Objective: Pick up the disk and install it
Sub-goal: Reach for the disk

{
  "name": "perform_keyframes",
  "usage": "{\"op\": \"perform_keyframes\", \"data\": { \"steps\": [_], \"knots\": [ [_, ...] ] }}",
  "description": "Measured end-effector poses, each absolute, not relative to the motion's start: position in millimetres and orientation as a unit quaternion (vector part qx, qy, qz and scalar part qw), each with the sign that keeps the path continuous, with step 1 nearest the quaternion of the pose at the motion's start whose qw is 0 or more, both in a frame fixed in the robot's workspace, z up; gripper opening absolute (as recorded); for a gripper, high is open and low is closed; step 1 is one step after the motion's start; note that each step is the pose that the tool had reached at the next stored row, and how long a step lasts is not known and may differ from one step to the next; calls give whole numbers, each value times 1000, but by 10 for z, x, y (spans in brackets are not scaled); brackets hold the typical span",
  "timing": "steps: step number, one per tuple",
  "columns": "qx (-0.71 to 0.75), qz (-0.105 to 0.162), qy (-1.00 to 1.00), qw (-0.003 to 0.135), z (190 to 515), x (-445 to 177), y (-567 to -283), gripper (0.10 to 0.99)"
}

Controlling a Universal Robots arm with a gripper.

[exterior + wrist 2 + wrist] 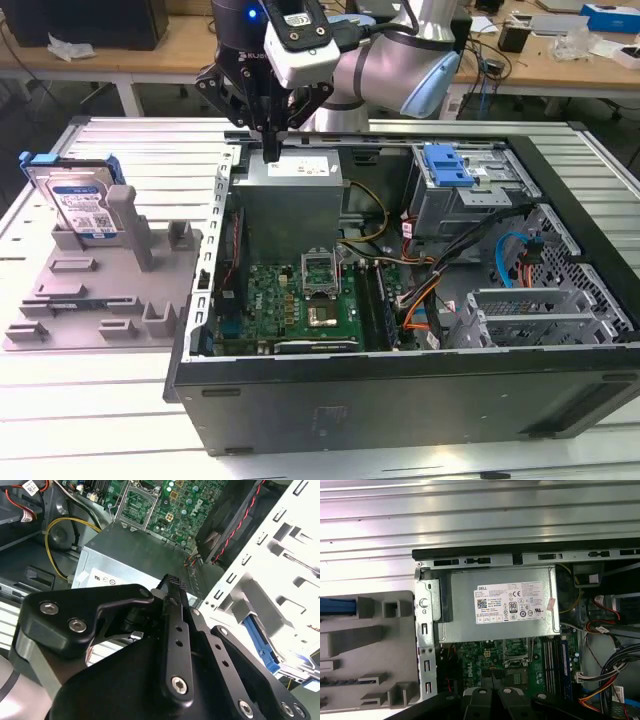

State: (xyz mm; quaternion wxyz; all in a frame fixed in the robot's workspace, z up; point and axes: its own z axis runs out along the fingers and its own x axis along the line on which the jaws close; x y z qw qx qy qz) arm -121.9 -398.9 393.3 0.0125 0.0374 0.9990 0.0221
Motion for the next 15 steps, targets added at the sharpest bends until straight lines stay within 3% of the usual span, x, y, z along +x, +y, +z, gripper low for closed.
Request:
{"op": "perform_keyframes", "data": {
  "steps": [15],
  "knots": [
    [38,21,999,13,3910,-1715,-3843,106]
  ]
}}
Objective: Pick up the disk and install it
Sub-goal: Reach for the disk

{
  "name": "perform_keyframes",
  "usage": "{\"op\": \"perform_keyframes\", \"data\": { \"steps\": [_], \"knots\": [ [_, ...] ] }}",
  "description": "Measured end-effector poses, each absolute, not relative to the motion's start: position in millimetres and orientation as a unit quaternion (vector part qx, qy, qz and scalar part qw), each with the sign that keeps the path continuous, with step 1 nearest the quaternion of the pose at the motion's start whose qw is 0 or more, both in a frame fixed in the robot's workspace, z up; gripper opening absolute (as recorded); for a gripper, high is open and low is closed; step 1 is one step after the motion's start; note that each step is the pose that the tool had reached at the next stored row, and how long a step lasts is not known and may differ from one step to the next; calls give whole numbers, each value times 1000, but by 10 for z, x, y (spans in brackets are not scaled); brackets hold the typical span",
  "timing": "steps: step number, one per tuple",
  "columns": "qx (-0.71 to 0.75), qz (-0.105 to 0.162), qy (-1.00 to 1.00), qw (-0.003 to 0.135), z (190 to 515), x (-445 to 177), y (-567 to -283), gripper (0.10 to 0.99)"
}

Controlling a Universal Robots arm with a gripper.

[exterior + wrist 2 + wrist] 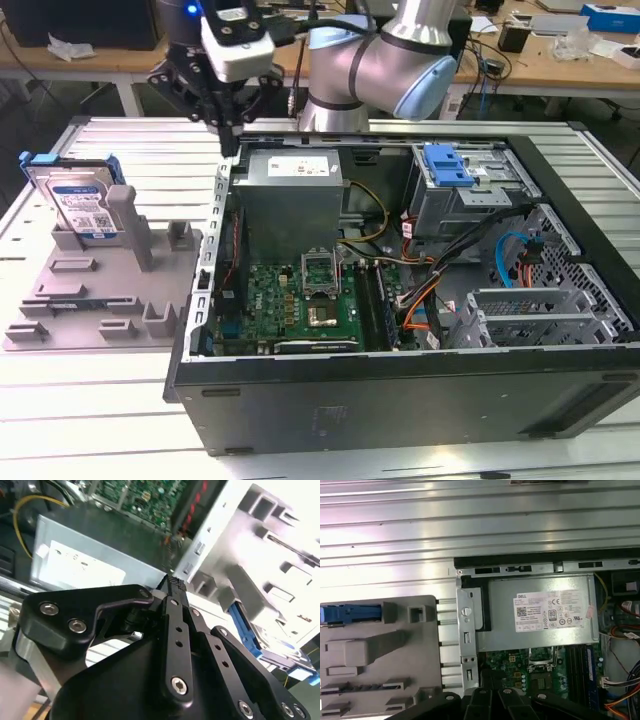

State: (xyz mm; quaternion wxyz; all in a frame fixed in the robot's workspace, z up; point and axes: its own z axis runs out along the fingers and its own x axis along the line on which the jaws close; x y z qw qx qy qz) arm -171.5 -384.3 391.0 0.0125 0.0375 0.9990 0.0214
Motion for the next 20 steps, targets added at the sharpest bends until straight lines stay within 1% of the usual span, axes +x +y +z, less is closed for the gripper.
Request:
{"op": "perform_keyframes", "data": {
  "steps": [20],
  "knots": [
    [37,21,999,13,3875,-2792,-3521,106]
  ]
}}
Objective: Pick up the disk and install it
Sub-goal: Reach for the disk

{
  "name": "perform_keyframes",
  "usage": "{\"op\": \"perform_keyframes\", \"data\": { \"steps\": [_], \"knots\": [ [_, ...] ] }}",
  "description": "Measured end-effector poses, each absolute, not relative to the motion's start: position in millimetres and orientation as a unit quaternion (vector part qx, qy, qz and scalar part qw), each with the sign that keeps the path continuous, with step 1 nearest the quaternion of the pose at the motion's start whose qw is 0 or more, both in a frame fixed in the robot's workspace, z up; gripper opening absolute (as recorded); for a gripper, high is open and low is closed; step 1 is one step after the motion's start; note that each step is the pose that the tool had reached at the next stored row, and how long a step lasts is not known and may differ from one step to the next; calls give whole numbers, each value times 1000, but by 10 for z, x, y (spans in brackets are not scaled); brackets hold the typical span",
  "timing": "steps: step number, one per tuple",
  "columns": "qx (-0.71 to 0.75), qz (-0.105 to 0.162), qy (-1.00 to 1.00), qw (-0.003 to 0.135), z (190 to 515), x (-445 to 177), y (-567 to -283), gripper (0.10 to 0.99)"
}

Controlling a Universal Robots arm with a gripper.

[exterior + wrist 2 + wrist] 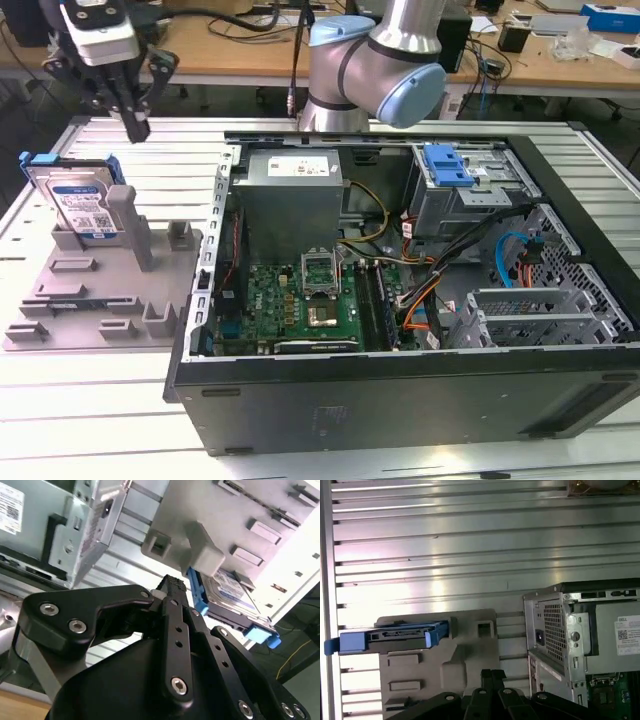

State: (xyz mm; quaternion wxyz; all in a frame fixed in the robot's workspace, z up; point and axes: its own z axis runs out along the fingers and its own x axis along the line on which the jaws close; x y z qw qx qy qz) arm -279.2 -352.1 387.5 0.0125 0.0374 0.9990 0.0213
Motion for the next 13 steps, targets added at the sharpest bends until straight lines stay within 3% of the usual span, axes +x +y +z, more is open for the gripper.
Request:
{"op": "perform_keyframes", "data": {
  "steps": [13],
  "knots": [
    [37,21,999,13,3855,-3346,-3328,106]
  ]
}}
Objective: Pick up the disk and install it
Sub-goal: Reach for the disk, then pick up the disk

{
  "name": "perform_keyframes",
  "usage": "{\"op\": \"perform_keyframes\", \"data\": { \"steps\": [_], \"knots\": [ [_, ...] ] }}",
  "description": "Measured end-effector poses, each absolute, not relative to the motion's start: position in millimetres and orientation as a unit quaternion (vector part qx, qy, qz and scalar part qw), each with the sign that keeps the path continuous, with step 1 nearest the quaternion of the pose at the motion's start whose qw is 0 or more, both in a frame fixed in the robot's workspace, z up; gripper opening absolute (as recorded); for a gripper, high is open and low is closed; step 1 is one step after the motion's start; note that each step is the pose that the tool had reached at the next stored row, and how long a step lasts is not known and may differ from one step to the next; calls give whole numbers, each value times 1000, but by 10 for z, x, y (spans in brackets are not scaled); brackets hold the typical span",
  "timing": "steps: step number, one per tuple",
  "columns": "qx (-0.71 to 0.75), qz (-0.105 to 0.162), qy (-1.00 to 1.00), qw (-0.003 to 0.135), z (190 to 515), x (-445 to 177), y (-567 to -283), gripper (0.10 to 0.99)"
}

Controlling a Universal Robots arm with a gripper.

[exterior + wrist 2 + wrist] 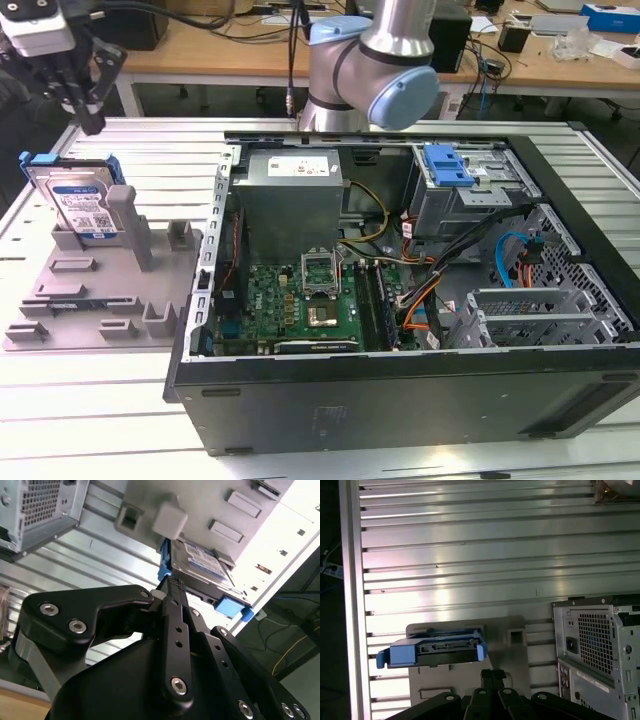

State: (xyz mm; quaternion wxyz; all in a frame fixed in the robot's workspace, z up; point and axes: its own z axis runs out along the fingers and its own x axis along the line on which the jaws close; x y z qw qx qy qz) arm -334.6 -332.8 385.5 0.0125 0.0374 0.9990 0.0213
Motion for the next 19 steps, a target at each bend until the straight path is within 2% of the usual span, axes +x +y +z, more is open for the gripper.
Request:
{"op": "perform_keyframes", "data": {
  "steps": [8,19],
  "knots": [
    [37,21,999,13,3834,-3625,-3184,106],
    [37,20,999,13,3833,-3646,-3182,106]
  ]
}}
